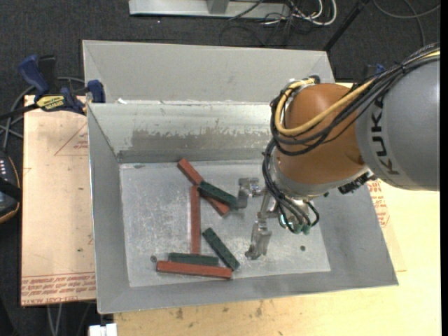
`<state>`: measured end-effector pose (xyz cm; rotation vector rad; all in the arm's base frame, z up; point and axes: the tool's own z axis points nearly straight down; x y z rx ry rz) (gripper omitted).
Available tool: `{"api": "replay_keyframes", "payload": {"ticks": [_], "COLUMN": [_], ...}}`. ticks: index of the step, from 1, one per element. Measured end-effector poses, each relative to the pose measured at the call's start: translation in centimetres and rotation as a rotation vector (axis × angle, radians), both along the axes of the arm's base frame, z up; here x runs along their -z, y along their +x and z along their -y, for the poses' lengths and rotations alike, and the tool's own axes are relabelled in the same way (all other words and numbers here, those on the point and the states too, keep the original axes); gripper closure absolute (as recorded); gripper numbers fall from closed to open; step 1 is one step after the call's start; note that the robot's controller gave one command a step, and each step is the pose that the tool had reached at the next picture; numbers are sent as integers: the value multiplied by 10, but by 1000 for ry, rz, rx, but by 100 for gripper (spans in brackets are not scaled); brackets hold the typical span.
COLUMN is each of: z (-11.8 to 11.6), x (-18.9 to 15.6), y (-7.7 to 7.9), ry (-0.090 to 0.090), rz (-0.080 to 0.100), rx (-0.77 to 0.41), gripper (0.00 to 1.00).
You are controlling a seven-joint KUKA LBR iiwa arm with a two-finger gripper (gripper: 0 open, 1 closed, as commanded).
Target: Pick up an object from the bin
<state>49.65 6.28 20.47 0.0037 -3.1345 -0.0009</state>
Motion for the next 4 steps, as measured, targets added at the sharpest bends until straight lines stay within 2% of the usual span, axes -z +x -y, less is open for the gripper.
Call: {"api": "replay_keyframes", "payload": {"ticks": [1,2,3,4], "z": [-61,-90,-94,-95], "x": [135,104,105,134], "y": [-13,-14,-9,-2], "ry": [4,3,2,3], "rz": [25,11,9,17], "rx": [-131,-216,-302,-307], "gripper": [0,0,0,0]}}
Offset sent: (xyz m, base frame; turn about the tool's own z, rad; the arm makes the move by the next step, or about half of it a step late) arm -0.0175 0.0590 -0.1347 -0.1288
